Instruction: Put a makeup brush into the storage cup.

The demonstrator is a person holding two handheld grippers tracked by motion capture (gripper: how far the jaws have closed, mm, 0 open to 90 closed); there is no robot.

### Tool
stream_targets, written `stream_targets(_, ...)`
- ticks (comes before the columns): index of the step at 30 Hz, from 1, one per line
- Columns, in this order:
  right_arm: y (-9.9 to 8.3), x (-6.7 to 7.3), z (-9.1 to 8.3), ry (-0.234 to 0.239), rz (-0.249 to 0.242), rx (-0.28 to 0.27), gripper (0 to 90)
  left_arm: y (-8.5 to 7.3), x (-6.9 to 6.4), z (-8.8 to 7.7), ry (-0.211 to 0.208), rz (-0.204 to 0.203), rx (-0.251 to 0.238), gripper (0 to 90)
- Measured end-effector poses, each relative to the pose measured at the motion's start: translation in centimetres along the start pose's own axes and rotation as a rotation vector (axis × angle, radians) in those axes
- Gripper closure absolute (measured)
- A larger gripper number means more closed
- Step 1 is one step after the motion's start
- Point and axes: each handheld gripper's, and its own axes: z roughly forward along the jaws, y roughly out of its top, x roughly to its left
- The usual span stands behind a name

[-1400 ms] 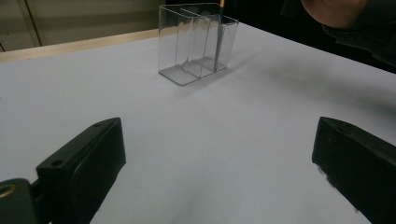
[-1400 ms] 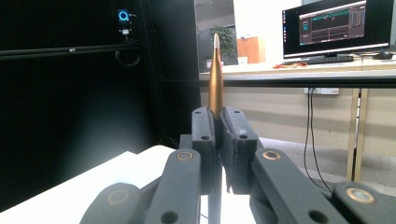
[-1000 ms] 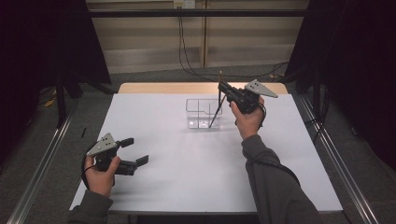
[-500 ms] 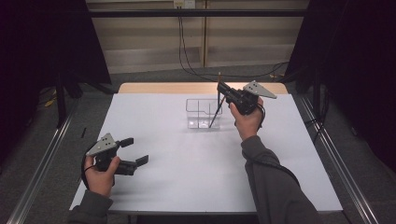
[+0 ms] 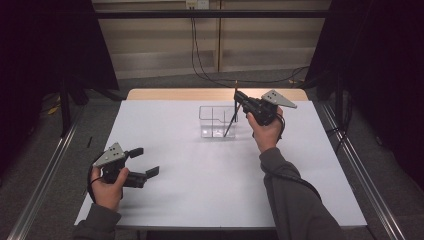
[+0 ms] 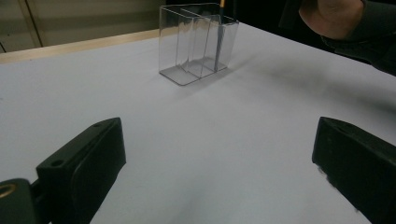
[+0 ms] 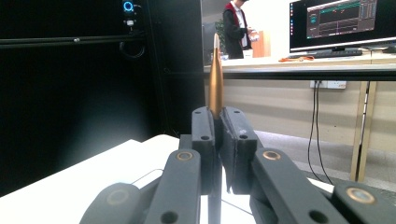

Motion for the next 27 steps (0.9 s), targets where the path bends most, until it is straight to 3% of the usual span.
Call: stream_targets(27,-0.88,0.25,-0.20,0.013,-0.013,0.016,84.1,0.04,0.02,-0.08,0.004,0.007,0.001,2.4)
